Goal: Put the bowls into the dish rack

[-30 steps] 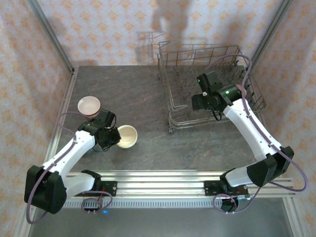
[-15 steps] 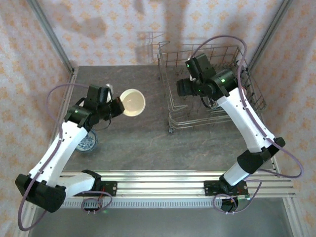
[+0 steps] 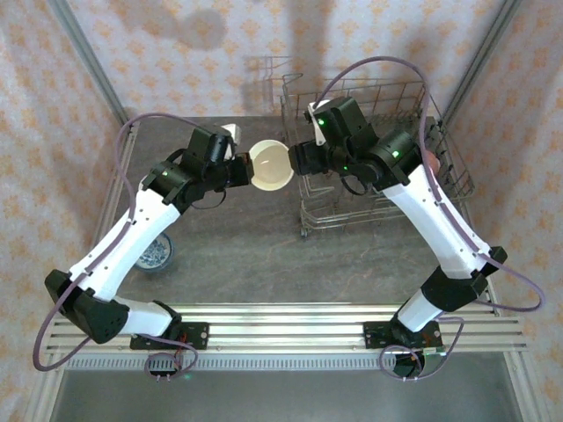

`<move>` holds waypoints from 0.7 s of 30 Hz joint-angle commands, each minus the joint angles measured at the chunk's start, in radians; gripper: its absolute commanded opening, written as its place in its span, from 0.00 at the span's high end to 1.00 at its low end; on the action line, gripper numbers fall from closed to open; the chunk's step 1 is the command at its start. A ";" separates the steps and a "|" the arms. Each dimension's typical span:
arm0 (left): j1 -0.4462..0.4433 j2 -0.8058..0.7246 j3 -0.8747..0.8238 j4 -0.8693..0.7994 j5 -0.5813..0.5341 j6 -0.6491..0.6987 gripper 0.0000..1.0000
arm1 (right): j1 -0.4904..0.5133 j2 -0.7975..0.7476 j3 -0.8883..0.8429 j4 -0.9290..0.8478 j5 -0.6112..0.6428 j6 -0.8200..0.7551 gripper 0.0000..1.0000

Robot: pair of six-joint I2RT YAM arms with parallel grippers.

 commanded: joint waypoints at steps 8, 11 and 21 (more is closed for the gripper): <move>-0.113 0.020 0.138 -0.018 -0.184 0.046 1.00 | 0.011 -0.005 -0.060 0.043 0.045 0.022 0.38; -0.152 0.051 0.198 -0.081 -0.261 0.044 1.00 | 0.011 -0.009 -0.069 0.042 0.082 0.042 0.43; -0.207 0.104 0.275 -0.151 -0.349 0.006 1.00 | 0.020 -0.001 -0.068 0.008 0.154 0.067 0.65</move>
